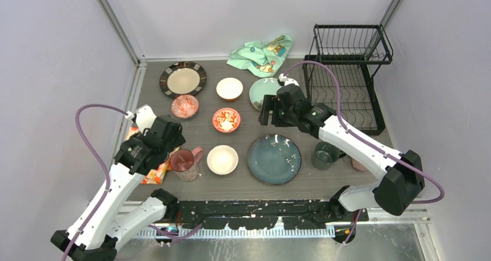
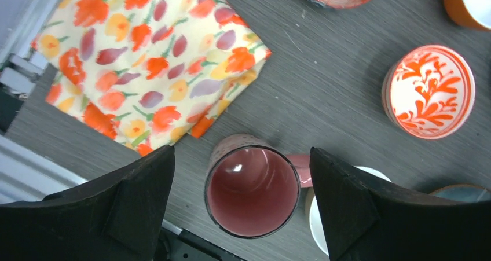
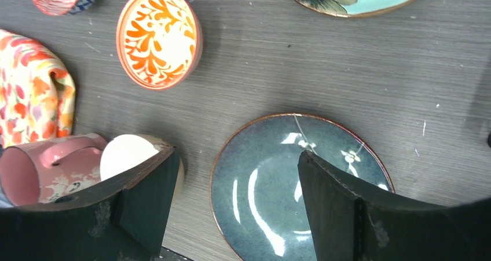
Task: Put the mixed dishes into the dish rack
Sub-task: Pick up the plate at the center of the board.
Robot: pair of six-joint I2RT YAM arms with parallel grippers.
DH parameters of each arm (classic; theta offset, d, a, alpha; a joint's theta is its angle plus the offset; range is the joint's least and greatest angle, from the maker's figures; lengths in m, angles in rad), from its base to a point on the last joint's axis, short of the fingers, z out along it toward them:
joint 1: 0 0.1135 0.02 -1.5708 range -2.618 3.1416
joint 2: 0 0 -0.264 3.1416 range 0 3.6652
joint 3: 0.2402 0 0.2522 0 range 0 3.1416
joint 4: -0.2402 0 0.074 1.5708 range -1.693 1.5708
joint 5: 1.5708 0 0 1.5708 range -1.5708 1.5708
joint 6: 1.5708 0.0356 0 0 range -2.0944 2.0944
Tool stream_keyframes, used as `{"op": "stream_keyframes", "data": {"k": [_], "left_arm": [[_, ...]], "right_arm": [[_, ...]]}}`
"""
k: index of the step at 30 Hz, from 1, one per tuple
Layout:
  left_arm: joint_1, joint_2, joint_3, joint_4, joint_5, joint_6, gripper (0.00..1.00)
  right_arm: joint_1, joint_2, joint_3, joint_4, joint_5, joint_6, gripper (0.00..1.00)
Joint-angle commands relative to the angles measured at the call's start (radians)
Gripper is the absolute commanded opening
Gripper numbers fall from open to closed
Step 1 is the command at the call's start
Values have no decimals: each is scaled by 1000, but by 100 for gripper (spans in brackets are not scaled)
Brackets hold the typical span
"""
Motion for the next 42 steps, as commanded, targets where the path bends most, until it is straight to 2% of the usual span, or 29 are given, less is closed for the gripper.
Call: {"op": "stream_keyframes", "data": {"k": [1,3,6,10,15,22,29,36,42], "left_arm": [[-2,-63,-87,241,129,245,90],[-2,-98,-126,338,218,353,91],[-2,-134,-154,425,293,416,92],[-2,-153,-174,514,442,538,97],[-2,-169,-210,605,632,657,98],[-2,-141,-219,567,608,711,99],[-2,-114,-204,546,637,714,100],[-2,-144,-212,555,655,710,100],[-2,-154,-217,566,667,708,100]], "right_arm": [[1,-28,-47,26,23,-17,80],[1,-17,-53,6,1,-31,80],[1,-6,-64,-27,-26,-49,82],[-4,7,-119,-11,-145,-49,85],[-9,36,-110,-96,-112,-5,85],[-10,-3,-121,-262,122,294,85],[-9,-132,-270,-302,258,626,85],[-9,-183,-359,-266,308,621,86],[-9,-161,-420,-156,230,514,87]]}}
